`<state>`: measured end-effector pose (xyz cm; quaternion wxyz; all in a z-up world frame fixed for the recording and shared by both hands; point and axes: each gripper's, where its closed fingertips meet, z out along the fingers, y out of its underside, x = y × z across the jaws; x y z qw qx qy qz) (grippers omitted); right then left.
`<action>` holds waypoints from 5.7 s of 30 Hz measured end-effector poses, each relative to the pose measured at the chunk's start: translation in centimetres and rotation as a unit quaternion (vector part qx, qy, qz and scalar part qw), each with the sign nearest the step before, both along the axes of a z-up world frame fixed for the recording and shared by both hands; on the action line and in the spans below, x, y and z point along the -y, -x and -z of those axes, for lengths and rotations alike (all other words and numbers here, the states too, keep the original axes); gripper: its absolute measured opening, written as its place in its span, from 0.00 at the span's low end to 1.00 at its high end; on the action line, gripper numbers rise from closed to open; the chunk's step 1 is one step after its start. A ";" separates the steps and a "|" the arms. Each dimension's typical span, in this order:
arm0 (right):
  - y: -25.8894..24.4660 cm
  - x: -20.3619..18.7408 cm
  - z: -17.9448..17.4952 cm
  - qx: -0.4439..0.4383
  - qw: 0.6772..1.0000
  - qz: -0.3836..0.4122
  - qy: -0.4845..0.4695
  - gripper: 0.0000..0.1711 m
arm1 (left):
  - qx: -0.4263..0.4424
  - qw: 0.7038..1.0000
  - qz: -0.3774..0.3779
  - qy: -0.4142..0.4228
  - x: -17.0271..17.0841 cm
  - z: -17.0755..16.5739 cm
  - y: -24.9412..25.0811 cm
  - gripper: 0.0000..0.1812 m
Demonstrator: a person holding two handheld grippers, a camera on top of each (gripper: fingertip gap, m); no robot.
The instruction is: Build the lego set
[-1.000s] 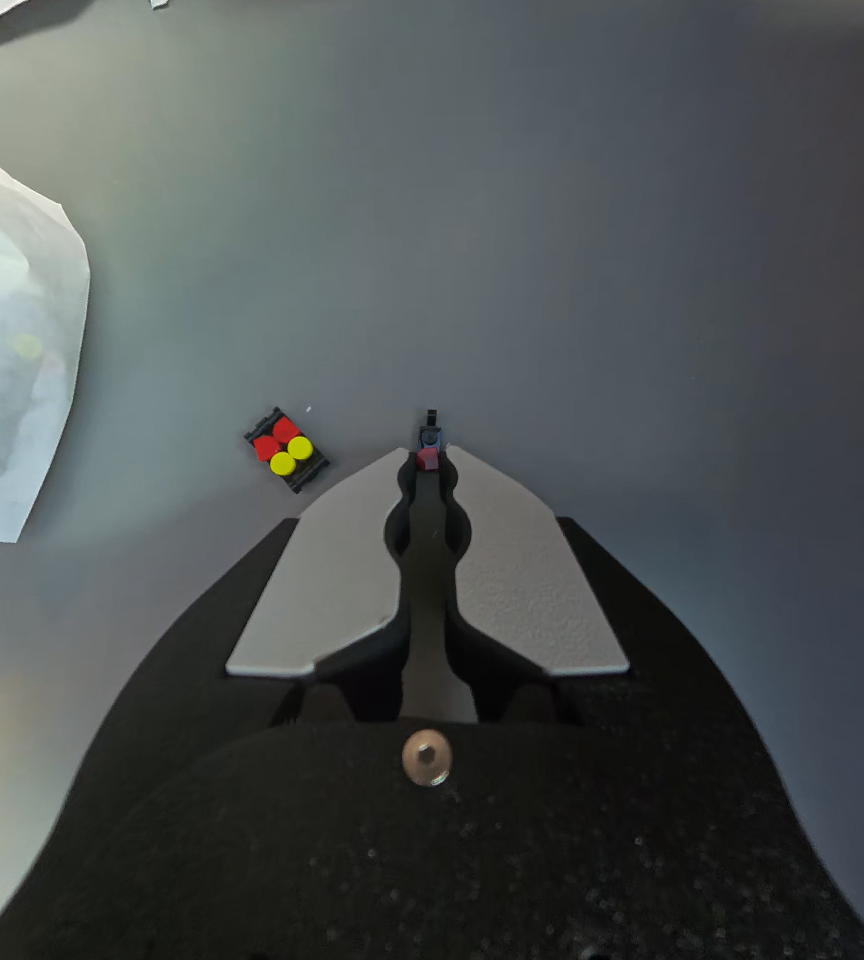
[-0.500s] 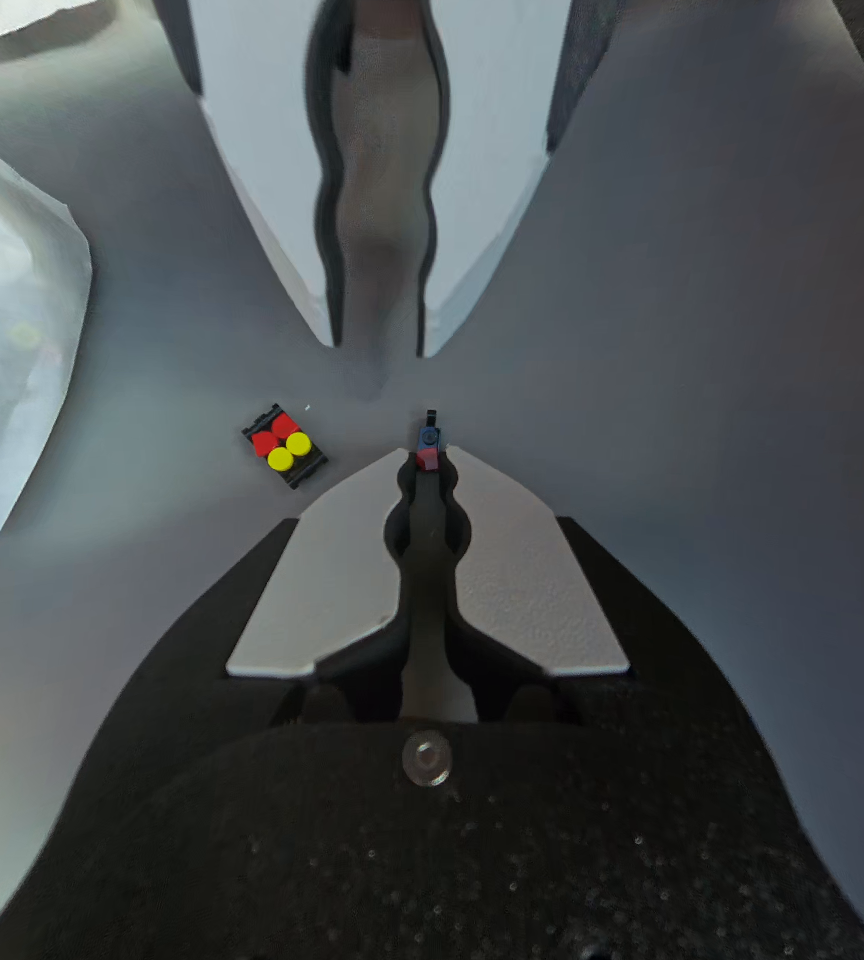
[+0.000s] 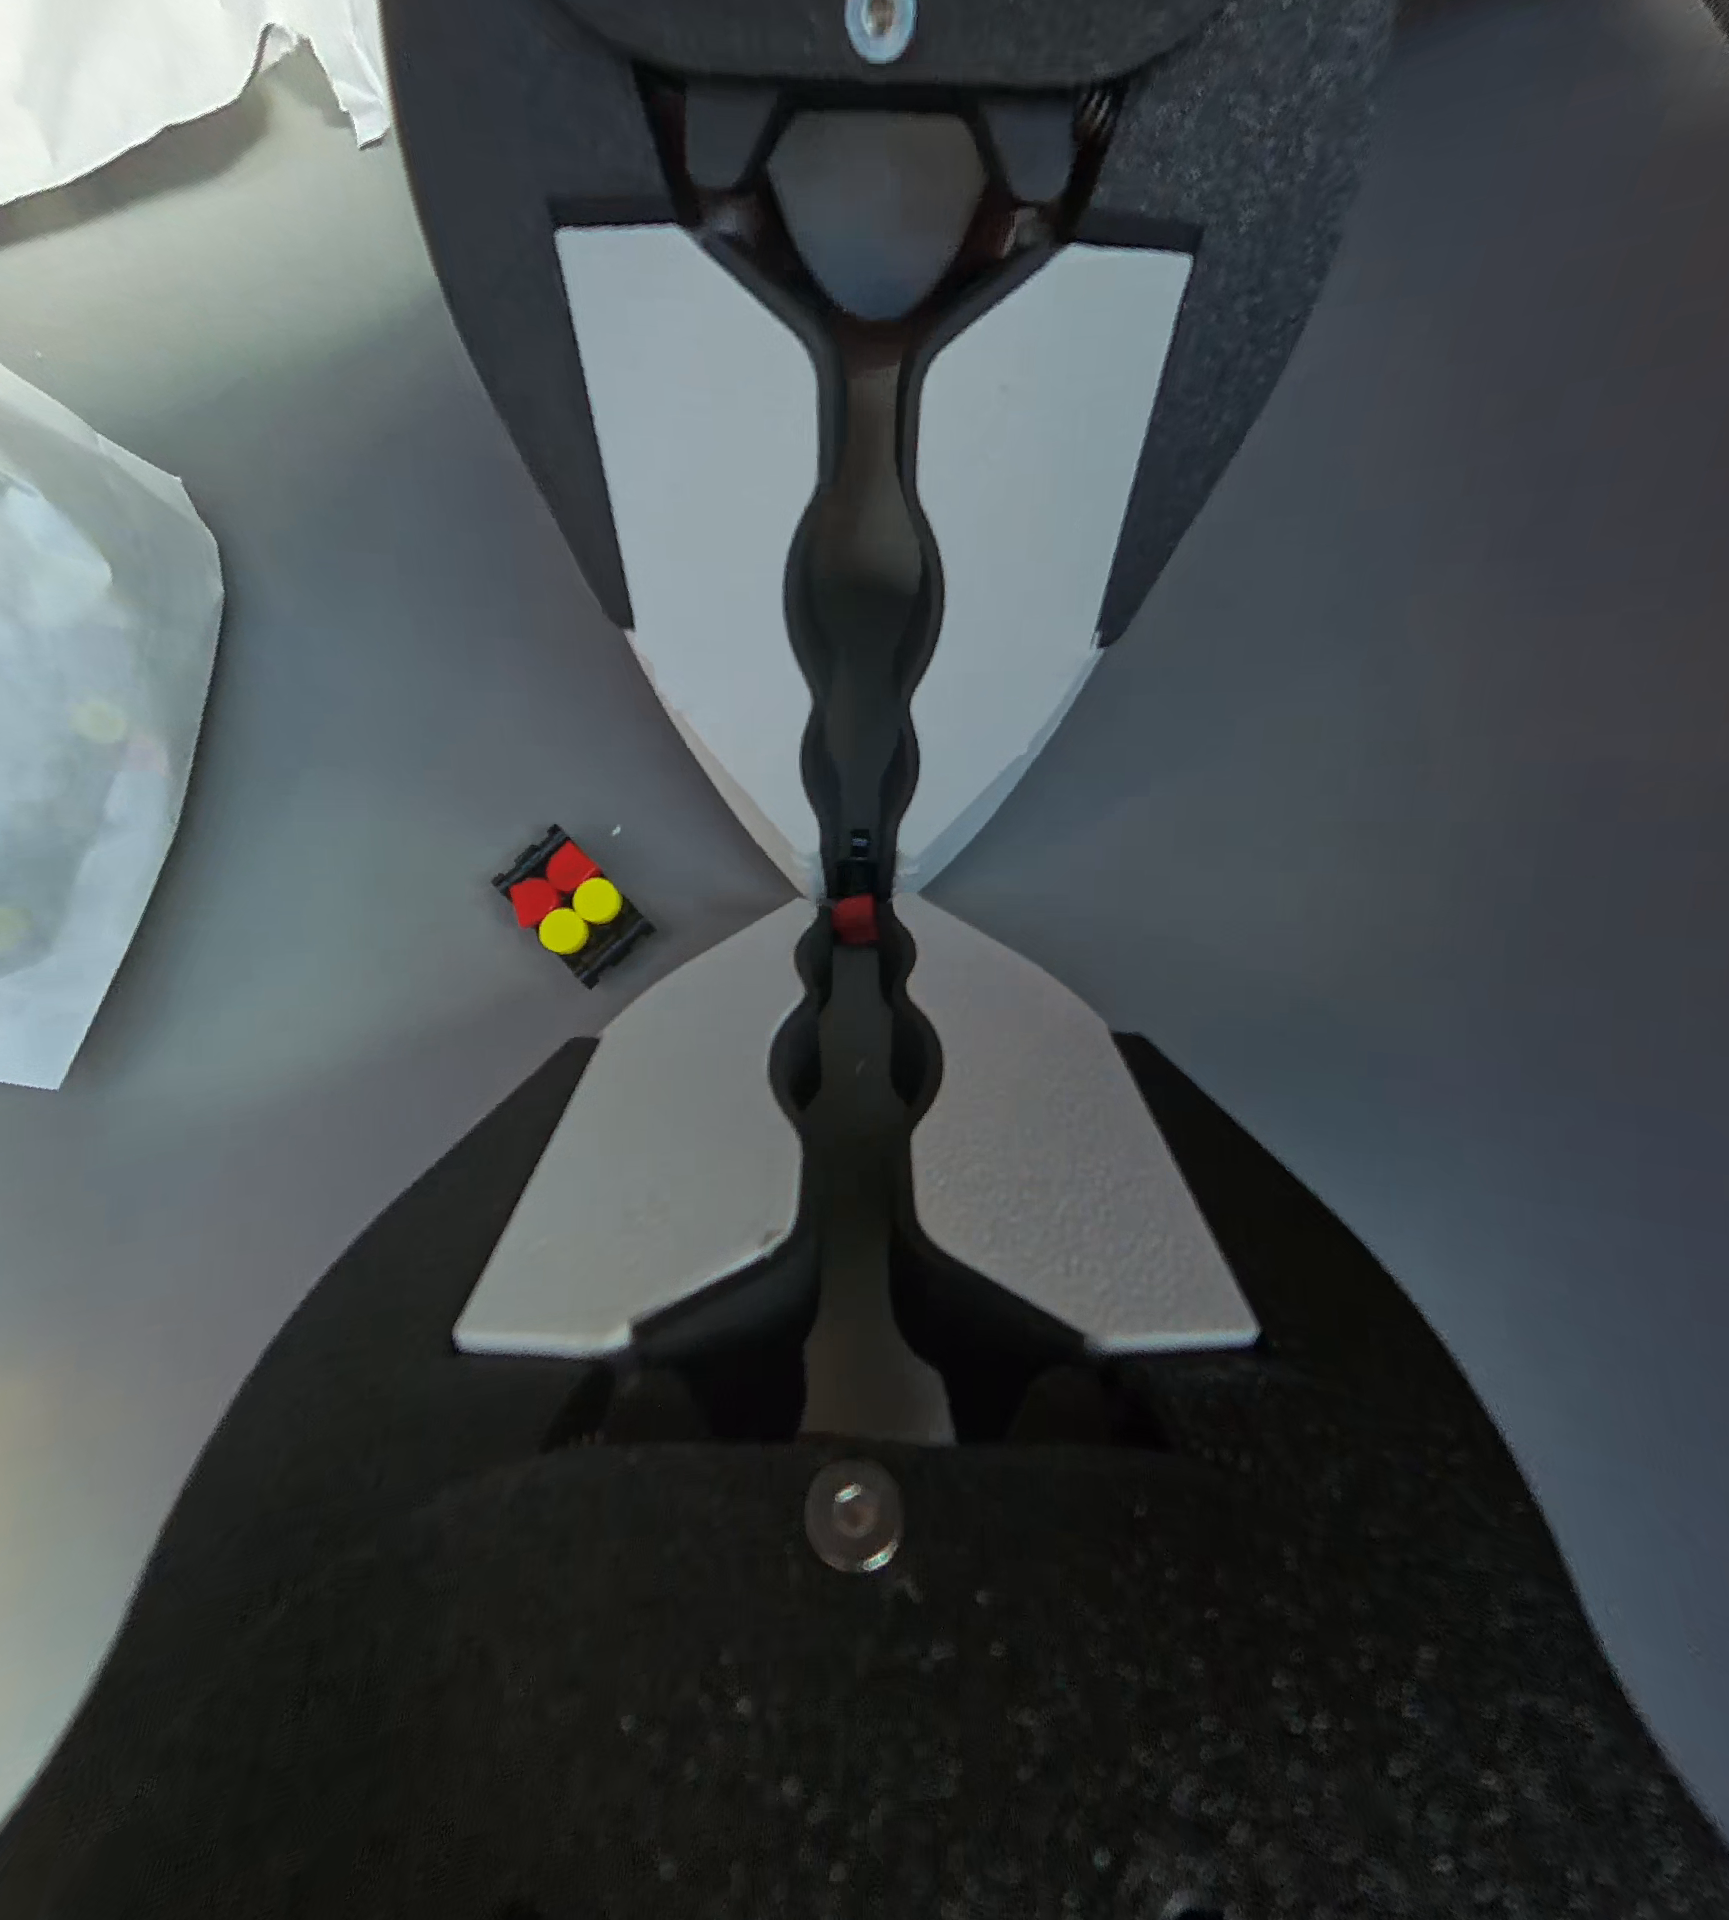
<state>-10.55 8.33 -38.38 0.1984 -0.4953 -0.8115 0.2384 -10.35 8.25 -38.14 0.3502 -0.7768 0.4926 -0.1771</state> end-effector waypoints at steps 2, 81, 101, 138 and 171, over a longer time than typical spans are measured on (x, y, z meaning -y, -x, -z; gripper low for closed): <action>0.0 0.0 0.0 0.011 1.000 -0.003 -0.012 0.05 | -0.005 1.000 0.001 -0.010 0.0 0.0 0.0 0.04; 1.0 0.8 0.1 0.020 0.999 -0.033 -0.038 0.04 | 0.044 0.997 -0.017 0.069 0.7 -0.4 1.0 0.03; 0.9 1.0 0.1 0.034 0.999 -0.026 -0.033 0.05 | 0.029 0.999 -0.026 0.017 0.8 -0.1 0.9 0.04; 1.3 2.1 -0.1 -0.047 0.997 0.044 -0.040 0.04 | 0.060 0.995 -0.073 -0.013 1.7 -1.2 1.1 0.03; 1.5 2.5 -8.2 -0.289 0.954 0.029 0.068 0.04 | 0.215 0.963 -0.060 -0.151 2.4 -8.9 0.6 0.09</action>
